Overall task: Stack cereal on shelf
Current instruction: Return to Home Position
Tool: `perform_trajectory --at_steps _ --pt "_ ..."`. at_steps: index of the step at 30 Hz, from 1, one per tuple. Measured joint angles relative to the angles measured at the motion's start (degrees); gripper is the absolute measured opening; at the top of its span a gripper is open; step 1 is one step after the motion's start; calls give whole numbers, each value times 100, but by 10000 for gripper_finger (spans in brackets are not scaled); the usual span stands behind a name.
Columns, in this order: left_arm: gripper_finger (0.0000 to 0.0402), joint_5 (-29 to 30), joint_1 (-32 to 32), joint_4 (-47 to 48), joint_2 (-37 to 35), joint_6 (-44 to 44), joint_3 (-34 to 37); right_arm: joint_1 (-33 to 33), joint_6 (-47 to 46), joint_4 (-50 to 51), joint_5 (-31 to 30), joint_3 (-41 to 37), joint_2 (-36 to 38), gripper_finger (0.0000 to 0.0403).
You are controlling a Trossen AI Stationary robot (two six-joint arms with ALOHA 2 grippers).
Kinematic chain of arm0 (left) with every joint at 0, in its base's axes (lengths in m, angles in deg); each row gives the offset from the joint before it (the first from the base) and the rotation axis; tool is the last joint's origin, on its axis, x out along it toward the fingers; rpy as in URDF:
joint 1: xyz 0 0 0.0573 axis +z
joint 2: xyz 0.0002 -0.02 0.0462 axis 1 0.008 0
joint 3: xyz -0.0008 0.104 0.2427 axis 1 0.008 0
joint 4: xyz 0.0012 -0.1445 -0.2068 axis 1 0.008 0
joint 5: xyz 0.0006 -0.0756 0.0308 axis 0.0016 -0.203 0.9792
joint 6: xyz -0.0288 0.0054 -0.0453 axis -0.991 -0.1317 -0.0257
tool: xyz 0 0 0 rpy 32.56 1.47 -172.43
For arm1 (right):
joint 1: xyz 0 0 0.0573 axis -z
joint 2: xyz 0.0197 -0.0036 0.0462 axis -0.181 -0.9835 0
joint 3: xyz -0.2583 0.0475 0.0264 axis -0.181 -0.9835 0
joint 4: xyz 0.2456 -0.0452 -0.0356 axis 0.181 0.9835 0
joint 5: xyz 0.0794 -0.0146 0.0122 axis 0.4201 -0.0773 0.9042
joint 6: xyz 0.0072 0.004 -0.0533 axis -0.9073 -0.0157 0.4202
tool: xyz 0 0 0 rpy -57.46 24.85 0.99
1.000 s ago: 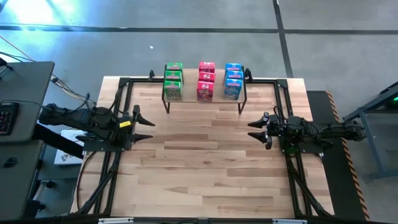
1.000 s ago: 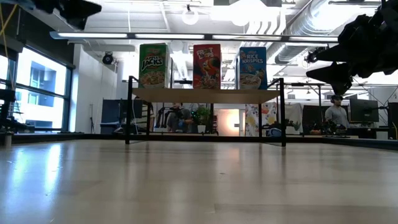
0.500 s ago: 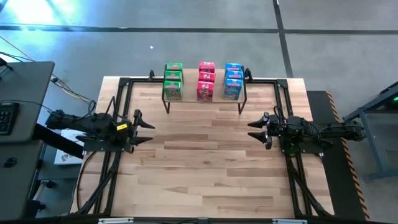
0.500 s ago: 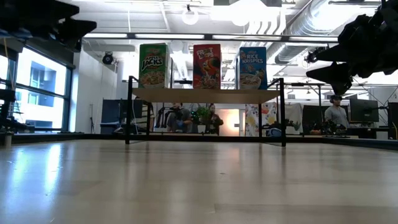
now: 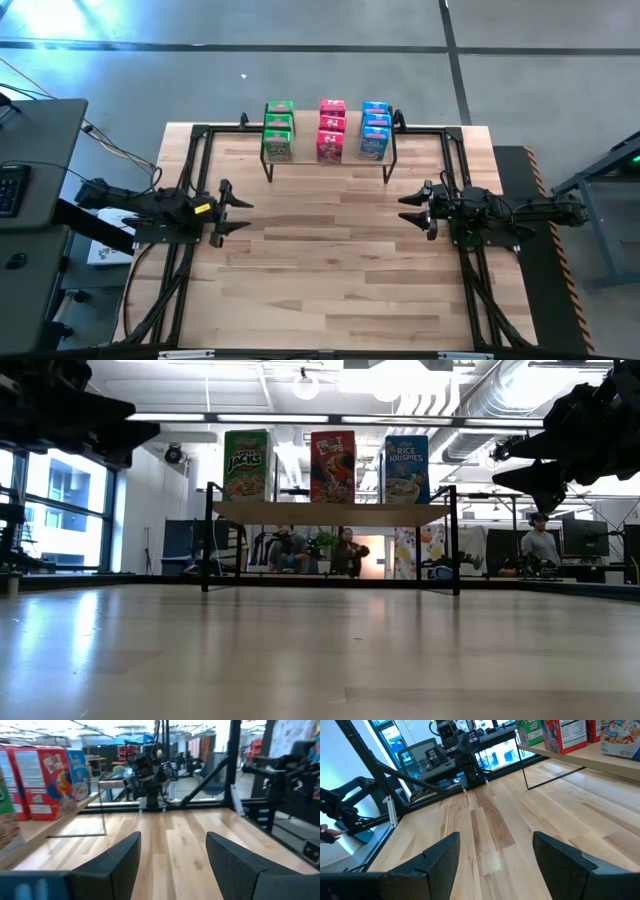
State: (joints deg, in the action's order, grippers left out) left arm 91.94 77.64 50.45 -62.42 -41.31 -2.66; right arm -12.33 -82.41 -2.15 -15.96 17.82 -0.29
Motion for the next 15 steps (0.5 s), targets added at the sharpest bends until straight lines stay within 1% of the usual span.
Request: perform_trajectory --at_steps 5,7,12,15 --pt "216 341 0 121 86 191 0 0 0 0 0 0 0 244" --pt "216 422 2 302 85 63 -2 1 0 0 0 0 -1 244" --pt "216 430 2 378 85 -369 -4 1 0 1 0 0 -1 244" --pt "216 430 2 413 92 -93 -4 1 0 1 0 0 1 244"
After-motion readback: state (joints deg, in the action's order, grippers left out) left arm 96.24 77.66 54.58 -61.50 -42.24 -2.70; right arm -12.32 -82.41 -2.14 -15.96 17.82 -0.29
